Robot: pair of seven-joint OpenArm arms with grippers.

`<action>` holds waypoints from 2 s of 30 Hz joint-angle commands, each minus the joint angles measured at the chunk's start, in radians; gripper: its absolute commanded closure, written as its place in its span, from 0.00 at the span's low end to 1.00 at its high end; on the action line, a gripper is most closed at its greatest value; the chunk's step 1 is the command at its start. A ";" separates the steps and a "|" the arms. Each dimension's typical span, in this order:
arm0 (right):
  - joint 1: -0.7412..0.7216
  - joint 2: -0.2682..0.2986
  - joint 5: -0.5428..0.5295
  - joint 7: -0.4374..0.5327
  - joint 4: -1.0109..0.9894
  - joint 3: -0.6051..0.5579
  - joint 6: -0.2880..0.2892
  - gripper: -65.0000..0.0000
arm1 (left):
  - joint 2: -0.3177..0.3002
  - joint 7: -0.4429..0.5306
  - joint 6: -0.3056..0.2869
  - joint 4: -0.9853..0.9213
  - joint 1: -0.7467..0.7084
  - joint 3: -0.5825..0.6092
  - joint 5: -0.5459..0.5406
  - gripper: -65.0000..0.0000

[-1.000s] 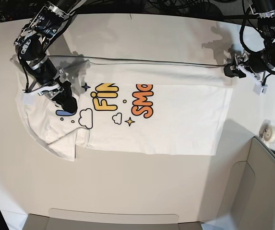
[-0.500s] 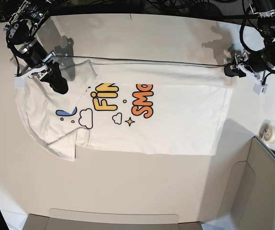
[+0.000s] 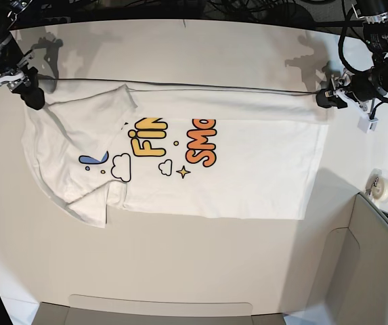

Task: Layout the t-shirt on the table in an organized manner, then fold the t-shirt properly
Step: 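Reach the right gripper onto the shirt and pull the fold corner back, then grasp the folded edge corners with both grippers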

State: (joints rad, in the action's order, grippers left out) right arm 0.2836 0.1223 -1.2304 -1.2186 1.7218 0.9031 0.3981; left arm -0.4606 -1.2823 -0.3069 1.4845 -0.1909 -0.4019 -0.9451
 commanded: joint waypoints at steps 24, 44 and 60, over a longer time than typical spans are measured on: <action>-0.007 0.081 0.280 0.013 -0.015 0.126 0.015 0.49 | 0.027 -0.018 0.002 -0.048 0.006 -0.012 -0.074 0.59; -0.033 0.058 0.280 0.013 -0.151 0.123 0.015 0.49 | 0.027 -0.046 0.005 -0.118 0.008 -0.168 -0.073 0.59; 0.007 0.066 0.199 0.010 -0.156 0.126 0.034 0.49 | 0.029 -0.053 0.005 -0.118 0.032 -0.165 -0.070 0.59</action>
State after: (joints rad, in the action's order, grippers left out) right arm 0.2897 0.1715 -1.0119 -1.2152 1.5543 1.0237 0.4126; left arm -0.4164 -1.3209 -0.3069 1.3609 -0.1581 -0.5652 -1.0336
